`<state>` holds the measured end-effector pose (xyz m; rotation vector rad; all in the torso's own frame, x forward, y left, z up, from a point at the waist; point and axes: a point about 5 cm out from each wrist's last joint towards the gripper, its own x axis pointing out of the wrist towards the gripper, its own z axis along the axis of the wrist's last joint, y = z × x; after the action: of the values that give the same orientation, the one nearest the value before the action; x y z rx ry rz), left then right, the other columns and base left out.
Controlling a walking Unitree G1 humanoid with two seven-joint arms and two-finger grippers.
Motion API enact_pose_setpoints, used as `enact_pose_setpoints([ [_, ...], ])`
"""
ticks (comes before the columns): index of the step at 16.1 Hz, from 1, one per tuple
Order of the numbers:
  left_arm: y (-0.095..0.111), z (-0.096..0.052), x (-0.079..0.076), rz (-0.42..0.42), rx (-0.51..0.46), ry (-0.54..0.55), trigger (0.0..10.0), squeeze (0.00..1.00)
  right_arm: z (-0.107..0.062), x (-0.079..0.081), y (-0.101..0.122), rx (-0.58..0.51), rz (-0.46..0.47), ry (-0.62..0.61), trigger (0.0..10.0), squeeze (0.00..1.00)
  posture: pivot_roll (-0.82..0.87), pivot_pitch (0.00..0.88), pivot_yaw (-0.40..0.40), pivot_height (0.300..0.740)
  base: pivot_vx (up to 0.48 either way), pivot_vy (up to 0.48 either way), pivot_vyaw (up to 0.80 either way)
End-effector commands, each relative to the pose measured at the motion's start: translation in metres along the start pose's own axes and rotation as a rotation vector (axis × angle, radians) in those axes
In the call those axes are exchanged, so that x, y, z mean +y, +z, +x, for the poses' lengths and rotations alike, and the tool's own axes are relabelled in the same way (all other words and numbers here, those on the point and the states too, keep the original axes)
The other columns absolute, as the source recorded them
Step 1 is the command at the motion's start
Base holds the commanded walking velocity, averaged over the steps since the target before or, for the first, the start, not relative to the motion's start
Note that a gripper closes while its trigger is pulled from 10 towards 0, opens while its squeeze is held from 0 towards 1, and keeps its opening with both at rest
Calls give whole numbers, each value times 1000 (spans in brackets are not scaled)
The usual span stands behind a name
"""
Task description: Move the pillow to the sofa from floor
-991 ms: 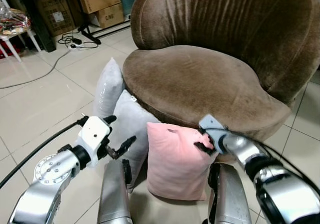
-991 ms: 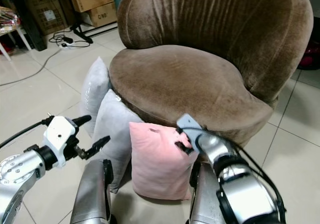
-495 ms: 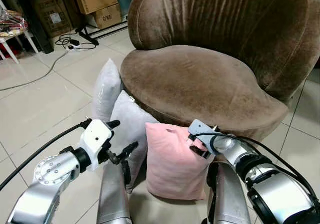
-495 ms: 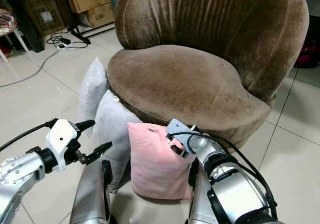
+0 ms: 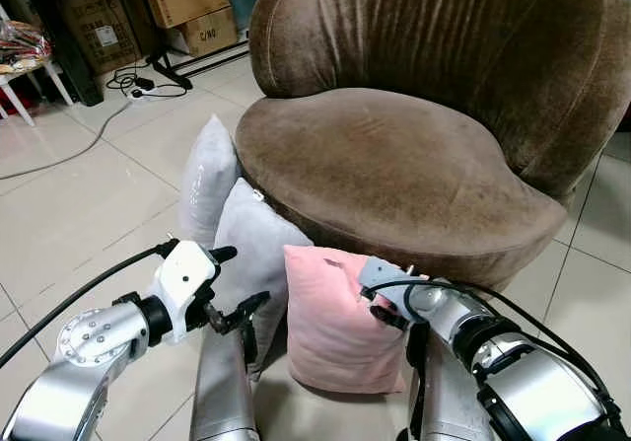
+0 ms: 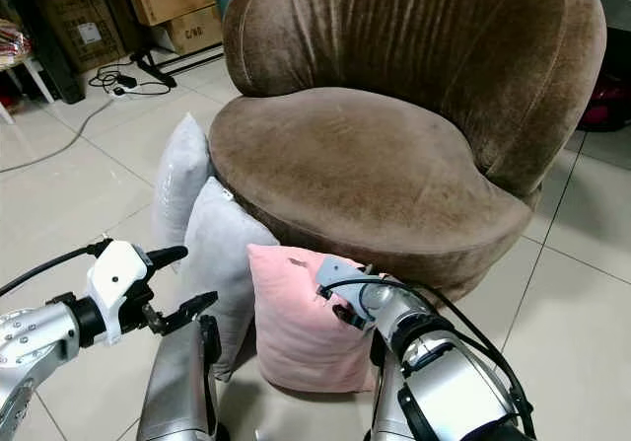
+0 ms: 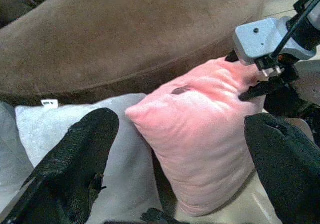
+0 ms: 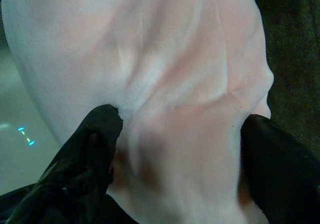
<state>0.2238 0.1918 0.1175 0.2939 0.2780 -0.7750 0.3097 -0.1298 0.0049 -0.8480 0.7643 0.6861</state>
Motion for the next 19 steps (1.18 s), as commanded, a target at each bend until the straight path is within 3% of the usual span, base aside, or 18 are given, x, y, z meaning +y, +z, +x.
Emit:
enact_pose_setpoints([
  [1,-1,-2,-3,-7,7,-8,10000,0,2,8,-6,13,1,18,0,0,8,0,55,442,0,0,0],
  [4,-5,2,-14,-50,12,-32,10000,0,1,5,-9,16,18,-14,0,0,26,0,32,442,0,0,0],
  [7,-15,-9,-11,-93,38,15,10000,0,2,4,3,-12,-2,-28,0,0,28,0,26,442,0,0,0],
  [19,-13,-10,-15,-85,39,16,10000,0,4,13,0,-10,-14,-9,0,0,28,0,21,442,0,0,0],
])
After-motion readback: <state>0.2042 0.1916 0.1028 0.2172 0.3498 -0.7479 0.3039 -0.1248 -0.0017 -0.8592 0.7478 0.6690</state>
